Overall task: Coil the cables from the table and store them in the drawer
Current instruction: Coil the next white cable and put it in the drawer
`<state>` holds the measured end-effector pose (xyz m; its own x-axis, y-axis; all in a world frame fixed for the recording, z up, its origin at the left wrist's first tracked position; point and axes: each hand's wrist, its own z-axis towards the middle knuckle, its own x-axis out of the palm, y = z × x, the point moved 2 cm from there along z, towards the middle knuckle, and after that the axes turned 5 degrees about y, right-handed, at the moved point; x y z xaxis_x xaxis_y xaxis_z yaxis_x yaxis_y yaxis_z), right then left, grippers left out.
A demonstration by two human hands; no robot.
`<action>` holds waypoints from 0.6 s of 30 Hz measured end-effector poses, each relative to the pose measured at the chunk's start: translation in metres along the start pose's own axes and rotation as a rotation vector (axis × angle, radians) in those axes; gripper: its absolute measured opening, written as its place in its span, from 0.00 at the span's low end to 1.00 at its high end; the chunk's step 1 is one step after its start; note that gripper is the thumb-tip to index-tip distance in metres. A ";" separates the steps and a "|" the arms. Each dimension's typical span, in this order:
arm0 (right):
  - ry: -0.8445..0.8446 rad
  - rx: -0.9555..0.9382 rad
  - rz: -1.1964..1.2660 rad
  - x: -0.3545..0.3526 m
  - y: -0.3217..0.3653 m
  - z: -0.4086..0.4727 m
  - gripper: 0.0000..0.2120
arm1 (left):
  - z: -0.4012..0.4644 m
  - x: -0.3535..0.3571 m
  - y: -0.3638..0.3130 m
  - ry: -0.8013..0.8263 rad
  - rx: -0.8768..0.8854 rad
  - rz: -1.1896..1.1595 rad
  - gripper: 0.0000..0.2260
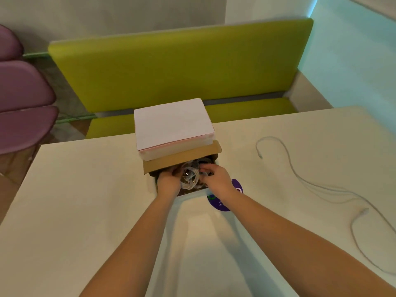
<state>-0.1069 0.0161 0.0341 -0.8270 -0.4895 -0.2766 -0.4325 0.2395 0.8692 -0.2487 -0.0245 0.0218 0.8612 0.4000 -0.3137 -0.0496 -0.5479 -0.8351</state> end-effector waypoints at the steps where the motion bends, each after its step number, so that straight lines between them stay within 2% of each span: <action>1: -0.001 -0.012 -0.042 0.001 -0.001 0.002 0.17 | 0.004 0.000 0.001 0.006 -0.013 0.026 0.12; 9: -0.109 -0.131 -0.296 0.002 -0.012 0.014 0.15 | 0.033 0.002 0.013 -0.002 -0.173 0.181 0.16; 14: -0.054 -0.061 -0.278 0.003 -0.011 0.017 0.14 | 0.034 0.007 0.009 0.085 -0.077 0.195 0.12; 18: -0.009 -0.026 -0.293 0.008 -0.009 0.022 0.15 | 0.031 0.006 0.010 0.127 -0.029 0.243 0.13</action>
<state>-0.1168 0.0282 0.0150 -0.6713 -0.5275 -0.5207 -0.6440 0.0673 0.7620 -0.2598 -0.0044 -0.0024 0.8826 0.1598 -0.4422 -0.2494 -0.6381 -0.7284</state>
